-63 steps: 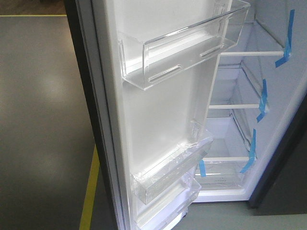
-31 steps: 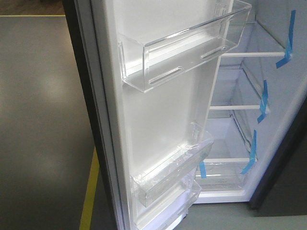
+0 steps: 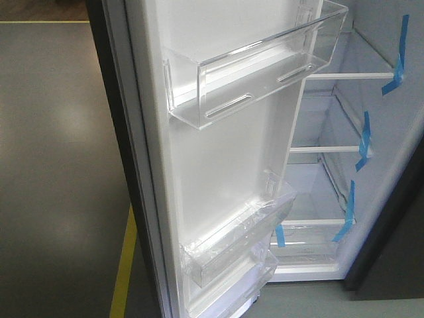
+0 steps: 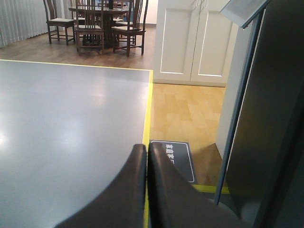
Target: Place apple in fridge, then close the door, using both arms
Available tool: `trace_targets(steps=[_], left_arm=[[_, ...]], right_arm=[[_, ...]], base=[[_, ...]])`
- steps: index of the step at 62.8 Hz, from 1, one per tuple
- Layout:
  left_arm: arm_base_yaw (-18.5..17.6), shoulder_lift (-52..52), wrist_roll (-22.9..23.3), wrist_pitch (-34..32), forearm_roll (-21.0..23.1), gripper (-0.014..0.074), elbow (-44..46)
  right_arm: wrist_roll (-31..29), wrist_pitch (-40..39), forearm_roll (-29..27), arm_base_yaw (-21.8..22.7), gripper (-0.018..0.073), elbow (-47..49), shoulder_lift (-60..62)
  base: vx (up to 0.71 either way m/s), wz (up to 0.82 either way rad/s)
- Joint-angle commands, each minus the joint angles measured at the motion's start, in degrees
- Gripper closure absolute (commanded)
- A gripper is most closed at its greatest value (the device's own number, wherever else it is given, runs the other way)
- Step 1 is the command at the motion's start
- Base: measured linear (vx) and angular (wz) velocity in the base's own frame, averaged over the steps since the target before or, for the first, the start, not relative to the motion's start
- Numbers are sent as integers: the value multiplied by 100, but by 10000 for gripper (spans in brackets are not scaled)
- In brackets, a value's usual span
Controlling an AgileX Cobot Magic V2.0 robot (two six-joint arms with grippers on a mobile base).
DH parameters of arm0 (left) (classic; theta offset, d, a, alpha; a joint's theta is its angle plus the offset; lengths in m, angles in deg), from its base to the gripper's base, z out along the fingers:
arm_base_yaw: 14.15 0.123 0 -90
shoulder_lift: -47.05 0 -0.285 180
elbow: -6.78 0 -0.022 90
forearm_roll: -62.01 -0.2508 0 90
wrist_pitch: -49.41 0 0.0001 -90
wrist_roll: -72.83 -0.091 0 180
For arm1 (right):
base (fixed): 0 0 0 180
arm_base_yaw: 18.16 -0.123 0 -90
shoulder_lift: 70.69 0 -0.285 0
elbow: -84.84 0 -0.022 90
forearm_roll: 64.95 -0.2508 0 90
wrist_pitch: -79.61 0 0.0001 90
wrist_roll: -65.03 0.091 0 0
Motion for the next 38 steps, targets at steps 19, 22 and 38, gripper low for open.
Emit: trace_targets(steps=[19,22,38], left_arm=[[-34,-82,41,-450,13,603,-162],[-34,-82,41,-450,13,603,-162],[-34,-82,41,-450,13,603,-162]], right_arm=[[-53,-443,-195,25,536,145,25],[-53,-443,-195,25,536,145,25],[-53,-443,-195,25,536,145,25]], base=[[0,0],[0,0],[0,0]])
